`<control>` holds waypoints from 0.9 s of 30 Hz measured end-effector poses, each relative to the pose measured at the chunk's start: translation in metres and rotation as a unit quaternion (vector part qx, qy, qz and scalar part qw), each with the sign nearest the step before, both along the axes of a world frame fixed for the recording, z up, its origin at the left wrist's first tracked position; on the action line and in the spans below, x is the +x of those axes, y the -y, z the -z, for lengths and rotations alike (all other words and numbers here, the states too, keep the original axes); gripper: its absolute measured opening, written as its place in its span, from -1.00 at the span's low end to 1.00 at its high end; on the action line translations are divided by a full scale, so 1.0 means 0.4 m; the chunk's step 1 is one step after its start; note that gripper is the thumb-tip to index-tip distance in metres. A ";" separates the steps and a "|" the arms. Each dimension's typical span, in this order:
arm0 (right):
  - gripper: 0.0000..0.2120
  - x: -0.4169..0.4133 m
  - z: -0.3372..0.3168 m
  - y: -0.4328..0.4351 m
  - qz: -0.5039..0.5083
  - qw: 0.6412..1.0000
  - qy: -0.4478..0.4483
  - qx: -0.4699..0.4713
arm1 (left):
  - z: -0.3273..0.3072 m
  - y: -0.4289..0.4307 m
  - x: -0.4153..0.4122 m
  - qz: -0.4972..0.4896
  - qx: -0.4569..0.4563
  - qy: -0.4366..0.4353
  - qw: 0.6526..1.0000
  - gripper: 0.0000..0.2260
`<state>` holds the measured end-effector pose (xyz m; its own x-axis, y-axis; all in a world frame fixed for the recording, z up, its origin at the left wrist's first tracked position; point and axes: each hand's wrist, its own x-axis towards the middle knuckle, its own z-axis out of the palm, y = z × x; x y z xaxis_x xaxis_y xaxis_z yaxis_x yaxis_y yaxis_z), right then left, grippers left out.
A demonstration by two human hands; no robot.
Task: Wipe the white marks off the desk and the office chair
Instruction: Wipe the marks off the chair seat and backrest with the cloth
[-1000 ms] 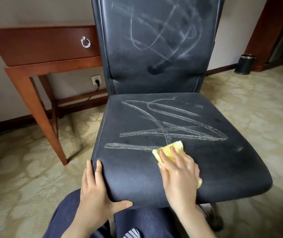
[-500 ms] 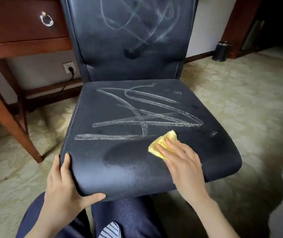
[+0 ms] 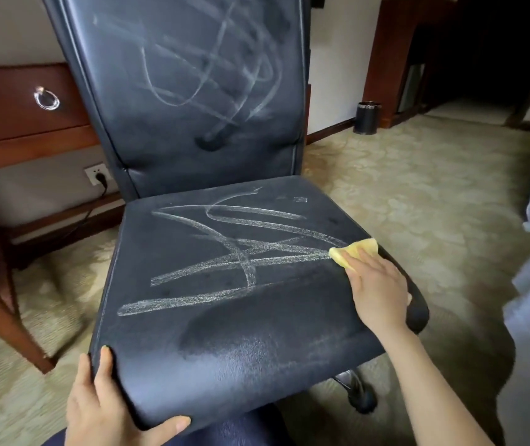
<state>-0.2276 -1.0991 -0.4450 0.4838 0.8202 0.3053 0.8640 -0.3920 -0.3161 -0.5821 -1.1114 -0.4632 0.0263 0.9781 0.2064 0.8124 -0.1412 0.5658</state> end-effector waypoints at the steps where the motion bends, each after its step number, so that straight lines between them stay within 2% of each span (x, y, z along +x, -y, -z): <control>1: -0.65 -0.039 -0.002 0.000 -0.025 1.000 -0.005 0.011 | -0.001 -0.003 -0.004 0.004 -0.003 -0.013 1.000 0.42; 4: -0.66 -0.176 -0.008 -0.003 -0.117 0.992 -0.020 0.048 | 0.009 -0.010 -0.021 0.019 0.005 -0.053 0.998 0.37; 10: -0.66 -0.439 -0.026 -0.015 -0.259 0.963 -0.016 0.079 | 0.020 -0.015 -0.062 -0.002 -0.047 -0.063 0.997 0.39; 15: -0.69 -0.591 -0.004 0.002 -0.387 0.918 -0.005 0.081 | 0.010 -0.014 -0.079 0.004 -0.087 -0.063 0.994 0.35; 21: -0.59 -0.568 0.042 0.041 -0.484 0.865 0.075 0.112 | -0.002 -0.010 -0.086 0.000 -0.119 -0.056 0.991 0.32; 24: -0.62 -0.499 0.055 0.068 -0.517 0.840 0.119 0.118 | 0.003 -0.009 -0.084 -0.005 -0.105 -0.071 0.992 0.31; 27: -0.56 -0.408 0.045 0.061 -0.518 0.842 0.109 0.105 | 0.005 -0.011 -0.088 -0.005 -0.098 -0.066 0.993 0.32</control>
<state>-0.3908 -1.1237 -0.4631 -0.5447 0.6841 0.4852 0.7541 0.6526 -0.0736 -0.6171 -1.1070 -0.4652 0.0305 0.9995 0.0083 0.8816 -0.0308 0.4709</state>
